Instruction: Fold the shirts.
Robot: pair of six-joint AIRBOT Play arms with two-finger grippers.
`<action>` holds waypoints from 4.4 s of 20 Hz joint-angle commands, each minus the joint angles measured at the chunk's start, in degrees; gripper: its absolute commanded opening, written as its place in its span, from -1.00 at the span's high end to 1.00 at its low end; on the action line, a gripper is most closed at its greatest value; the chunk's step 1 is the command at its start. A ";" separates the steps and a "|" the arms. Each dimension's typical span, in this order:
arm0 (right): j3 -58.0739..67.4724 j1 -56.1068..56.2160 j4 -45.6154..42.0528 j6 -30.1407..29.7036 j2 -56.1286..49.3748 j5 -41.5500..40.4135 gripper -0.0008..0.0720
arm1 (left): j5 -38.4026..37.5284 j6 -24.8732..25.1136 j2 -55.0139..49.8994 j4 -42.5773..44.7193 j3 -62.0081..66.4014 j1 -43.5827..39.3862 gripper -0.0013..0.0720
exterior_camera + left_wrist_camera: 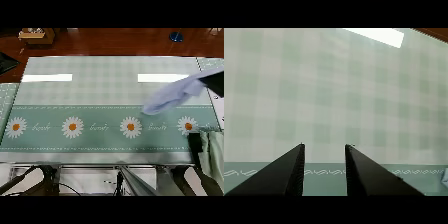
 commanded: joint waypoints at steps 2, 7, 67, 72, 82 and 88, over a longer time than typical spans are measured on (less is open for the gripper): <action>7.61 -26.49 -10.03 4.17 3.06 17.27 0.93 | 3.91 -1.55 -2.62 -0.09 0.00 -0.46 0.08; 7.58 -38.12 -31.10 0.98 4.42 17.42 0.93 | 12.92 0.33 -2.71 -0.26 0.02 -0.33 0.08; 22.95 44.65 -42.62 -4.81 -44.04 -6.78 -0.21 | 1.81 -13.73 -18.05 41.05 0.00 -44.68 -0.58; 22.95 44.65 -42.62 -4.81 -44.04 -6.78 -0.21 | 1.81 -13.73 -18.05 41.05 0.00 -44.68 -0.58; 22.95 44.65 -42.62 -4.81 -44.04 -6.78 -0.21 | 1.81 -13.73 -18.05 41.05 0.00 -44.68 -0.58; 22.95 44.65 -42.62 -4.81 -44.04 -6.78 -0.21 | 1.81 -13.75 -18.05 41.07 0.00 -44.68 -0.58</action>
